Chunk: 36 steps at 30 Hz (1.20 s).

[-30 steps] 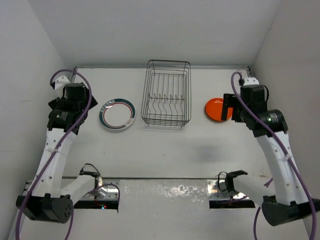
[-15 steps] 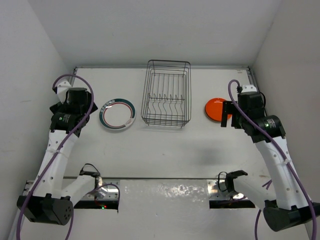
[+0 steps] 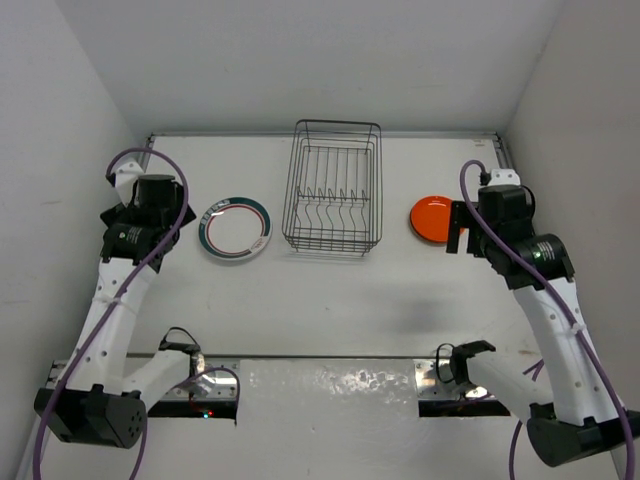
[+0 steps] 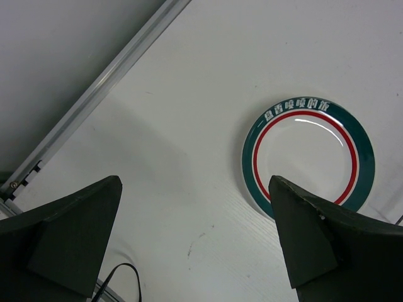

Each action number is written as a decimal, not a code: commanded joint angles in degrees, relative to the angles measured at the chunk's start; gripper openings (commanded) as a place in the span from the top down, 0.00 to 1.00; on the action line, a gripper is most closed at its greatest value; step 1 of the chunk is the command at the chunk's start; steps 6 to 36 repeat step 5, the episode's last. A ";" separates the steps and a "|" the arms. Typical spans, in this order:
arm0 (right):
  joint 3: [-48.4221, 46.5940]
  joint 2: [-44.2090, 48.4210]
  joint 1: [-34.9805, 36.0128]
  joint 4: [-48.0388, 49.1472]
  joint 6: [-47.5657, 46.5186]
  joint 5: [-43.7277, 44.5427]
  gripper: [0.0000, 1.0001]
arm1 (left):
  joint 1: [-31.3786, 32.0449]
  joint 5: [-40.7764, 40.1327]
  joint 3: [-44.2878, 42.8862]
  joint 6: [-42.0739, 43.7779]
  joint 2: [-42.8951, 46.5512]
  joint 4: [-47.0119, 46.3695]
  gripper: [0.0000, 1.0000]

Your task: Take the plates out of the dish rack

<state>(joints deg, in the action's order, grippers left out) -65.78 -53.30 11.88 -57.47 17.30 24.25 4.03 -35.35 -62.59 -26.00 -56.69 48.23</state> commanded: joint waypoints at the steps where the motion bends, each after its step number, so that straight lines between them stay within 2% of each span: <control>1: -0.84 0.65 0.43 1.66 0.28 2.12 0.01 | -0.08 -0.51 -2.80 -0.54 -0.18 -0.77 0.00; 36: -1.11 1.00 0.43 1.75 0.37 2.29 0.01 | 0.01 -0.42 -2.98 -0.72 -0.44 -0.94 0.00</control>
